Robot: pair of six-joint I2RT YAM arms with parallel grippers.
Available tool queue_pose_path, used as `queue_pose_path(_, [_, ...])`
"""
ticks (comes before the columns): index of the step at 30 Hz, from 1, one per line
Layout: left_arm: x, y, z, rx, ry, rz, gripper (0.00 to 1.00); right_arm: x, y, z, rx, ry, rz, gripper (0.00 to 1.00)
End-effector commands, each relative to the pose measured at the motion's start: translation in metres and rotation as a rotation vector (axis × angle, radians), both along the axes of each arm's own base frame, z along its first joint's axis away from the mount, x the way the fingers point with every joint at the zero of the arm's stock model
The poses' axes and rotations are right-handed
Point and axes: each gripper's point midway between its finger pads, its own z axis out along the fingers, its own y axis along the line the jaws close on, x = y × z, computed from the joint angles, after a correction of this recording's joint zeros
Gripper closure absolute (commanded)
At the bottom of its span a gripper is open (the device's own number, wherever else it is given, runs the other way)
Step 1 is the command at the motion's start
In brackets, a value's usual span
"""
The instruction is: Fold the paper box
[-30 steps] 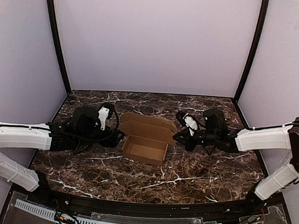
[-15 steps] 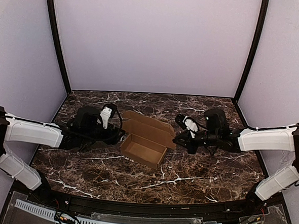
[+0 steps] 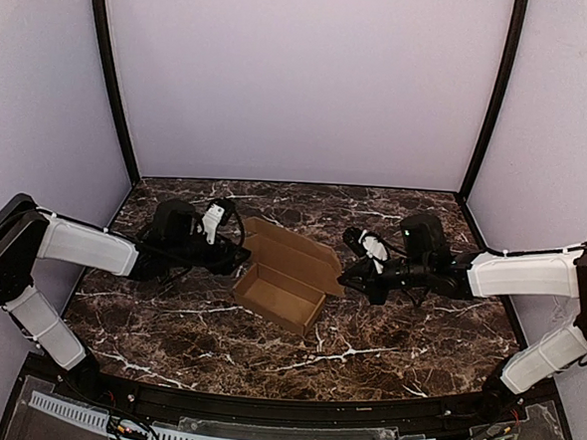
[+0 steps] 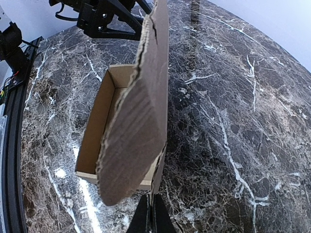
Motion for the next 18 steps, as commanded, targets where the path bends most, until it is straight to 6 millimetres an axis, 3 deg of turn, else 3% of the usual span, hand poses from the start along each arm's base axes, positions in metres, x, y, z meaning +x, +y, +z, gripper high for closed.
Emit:
queue_pose_path(1, [0.006,-0.016,0.016,-0.037,-0.030,-0.080,0.33,-0.006,-0.003,0.003,0.007,0.000,0.017,1.00])
queue_pose_path(7, [0.009,-0.021,0.020,-0.037,-0.034,-0.120,0.38,-0.005,-0.003,0.003,0.005,0.000,0.014,1.00])
queue_pose_path(13, [0.005,-0.021,0.017,-0.017,-0.009,-0.143,0.51,-0.003,-0.004,0.003,0.000,-0.004,0.001,1.00])
queue_pose_path(18, [-0.002,-0.017,0.013,0.002,0.008,-0.148,0.56,-0.002,-0.005,0.004,-0.001,-0.006,-0.007,1.00])
